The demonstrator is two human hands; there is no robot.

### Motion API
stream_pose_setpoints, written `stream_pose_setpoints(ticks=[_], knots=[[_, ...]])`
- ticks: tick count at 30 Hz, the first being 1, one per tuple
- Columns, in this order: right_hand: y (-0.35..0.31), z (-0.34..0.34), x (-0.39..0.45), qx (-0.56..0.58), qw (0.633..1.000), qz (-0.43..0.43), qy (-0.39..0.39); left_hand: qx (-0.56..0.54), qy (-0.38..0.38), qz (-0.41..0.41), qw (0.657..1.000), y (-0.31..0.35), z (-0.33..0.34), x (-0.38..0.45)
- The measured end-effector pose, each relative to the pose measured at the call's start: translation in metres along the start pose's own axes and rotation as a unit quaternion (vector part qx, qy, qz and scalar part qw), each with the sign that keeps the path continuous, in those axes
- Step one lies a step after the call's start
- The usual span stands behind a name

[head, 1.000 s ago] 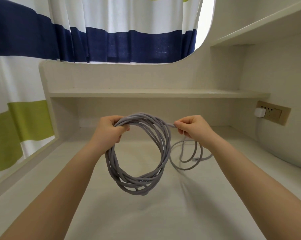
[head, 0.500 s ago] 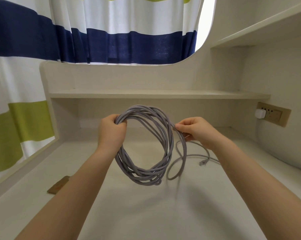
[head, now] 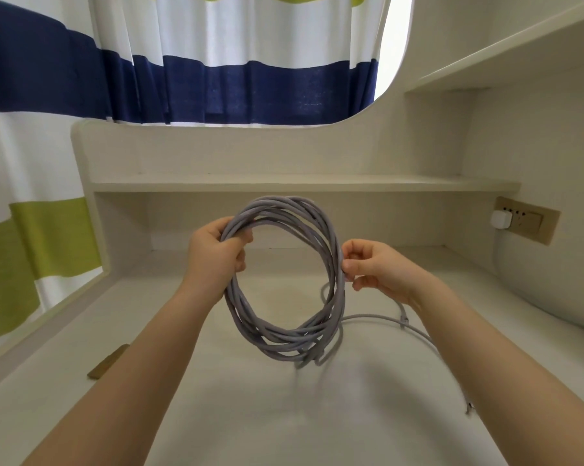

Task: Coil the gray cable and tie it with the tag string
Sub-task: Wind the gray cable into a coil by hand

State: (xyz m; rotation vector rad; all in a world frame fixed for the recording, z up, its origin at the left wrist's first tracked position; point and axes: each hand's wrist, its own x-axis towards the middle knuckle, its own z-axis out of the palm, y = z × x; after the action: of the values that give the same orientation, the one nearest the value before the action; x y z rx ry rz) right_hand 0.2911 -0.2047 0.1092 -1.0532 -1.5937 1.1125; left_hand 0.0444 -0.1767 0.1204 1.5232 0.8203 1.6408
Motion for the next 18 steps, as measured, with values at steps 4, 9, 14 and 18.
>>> stream_pose_setpoints(ticks=[4, 9, 14, 18], knots=[[0.004, 0.0, 0.005, 0.006, 1.0, -0.016, -0.016, -0.029, -0.012, 0.012, 0.999, 0.006, -0.001, -0.001], [0.008, 0.002, 0.005, 0.107, 0.989, 0.007, -0.106, -0.02, 0.003, 0.017, 1.0, 0.005, 0.001, -0.001], [0.005, 0.012, 0.005, 0.18, 0.982, 0.005, -0.058, 0.021, 0.044, 0.017, 0.999, -0.001, 0.007, -0.003], [-0.002, 0.022, 0.005, 0.109, 0.994, -0.006, -0.001, 0.042, 0.071, 0.023, 0.996, -0.004, 0.009, -0.003]])
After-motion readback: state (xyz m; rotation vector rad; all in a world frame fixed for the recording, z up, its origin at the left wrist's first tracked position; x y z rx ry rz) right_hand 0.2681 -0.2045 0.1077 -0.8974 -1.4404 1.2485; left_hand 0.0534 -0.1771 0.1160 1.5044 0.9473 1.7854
